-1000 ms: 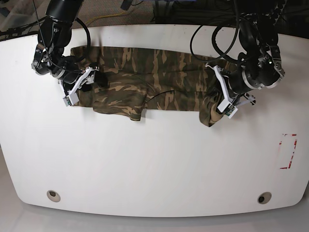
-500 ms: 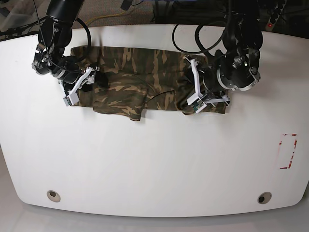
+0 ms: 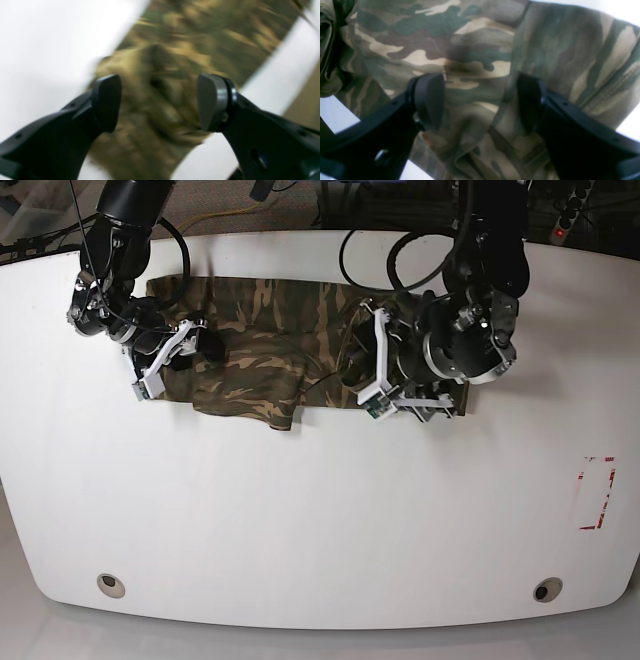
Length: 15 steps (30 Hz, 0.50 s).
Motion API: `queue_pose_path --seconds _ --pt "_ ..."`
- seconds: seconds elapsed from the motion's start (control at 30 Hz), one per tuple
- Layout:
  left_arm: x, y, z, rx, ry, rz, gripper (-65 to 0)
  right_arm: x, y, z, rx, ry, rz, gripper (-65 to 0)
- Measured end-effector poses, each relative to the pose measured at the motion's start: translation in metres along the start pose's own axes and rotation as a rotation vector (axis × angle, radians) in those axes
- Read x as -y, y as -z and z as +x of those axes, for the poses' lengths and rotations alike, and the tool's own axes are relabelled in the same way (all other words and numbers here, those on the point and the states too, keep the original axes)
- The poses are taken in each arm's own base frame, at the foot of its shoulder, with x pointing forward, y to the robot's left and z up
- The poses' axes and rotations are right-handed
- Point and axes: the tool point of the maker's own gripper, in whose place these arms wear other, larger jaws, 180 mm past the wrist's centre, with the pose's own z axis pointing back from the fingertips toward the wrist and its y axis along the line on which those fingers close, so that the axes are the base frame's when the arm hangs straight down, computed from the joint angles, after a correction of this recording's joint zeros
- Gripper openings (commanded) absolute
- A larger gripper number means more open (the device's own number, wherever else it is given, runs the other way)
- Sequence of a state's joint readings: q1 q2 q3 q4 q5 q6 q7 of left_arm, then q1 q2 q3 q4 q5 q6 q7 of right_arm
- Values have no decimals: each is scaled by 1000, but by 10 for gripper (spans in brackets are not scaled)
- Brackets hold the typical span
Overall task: Fold the T-shirt properly
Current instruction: 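Grasp the strip's end with the left gripper and fold it toward the right gripper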
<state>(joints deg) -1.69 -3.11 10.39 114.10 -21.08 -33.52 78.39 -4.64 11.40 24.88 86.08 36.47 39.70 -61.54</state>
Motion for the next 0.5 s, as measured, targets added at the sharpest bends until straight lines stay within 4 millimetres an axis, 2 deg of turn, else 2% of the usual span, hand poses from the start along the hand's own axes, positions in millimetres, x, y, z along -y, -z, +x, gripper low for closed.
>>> queue_pose_path --seconds 0.1,0.17,0.2,0.3,0.37,0.4,0.5 --pt "-18 -10 -2 38 -69 27 -231 0 0 0 1 0 -1 -212" --pt "-35 -19 -8 61 -129 60 -272 1 0 0 -1 -1 -2 -212" --pt "-42 -22 -11 65 -154 80 -314 1 0 0 0 0 -1 -212" --pt "-72 -32 -37 -3 -204 187 -388 1 0 0 -1 0 -1 -212" --pt "-78 -28 -53 -72 -214 210 -404 0 0 0 -1 0 -1 -212" --pt "-74 -22 -60 -107 -209 200 -404 1 0 0 -1 0 -1 -212" --pt "-59 -6 -60 -151 -163 160 -406 0 0 0 0 0 -1 -212"
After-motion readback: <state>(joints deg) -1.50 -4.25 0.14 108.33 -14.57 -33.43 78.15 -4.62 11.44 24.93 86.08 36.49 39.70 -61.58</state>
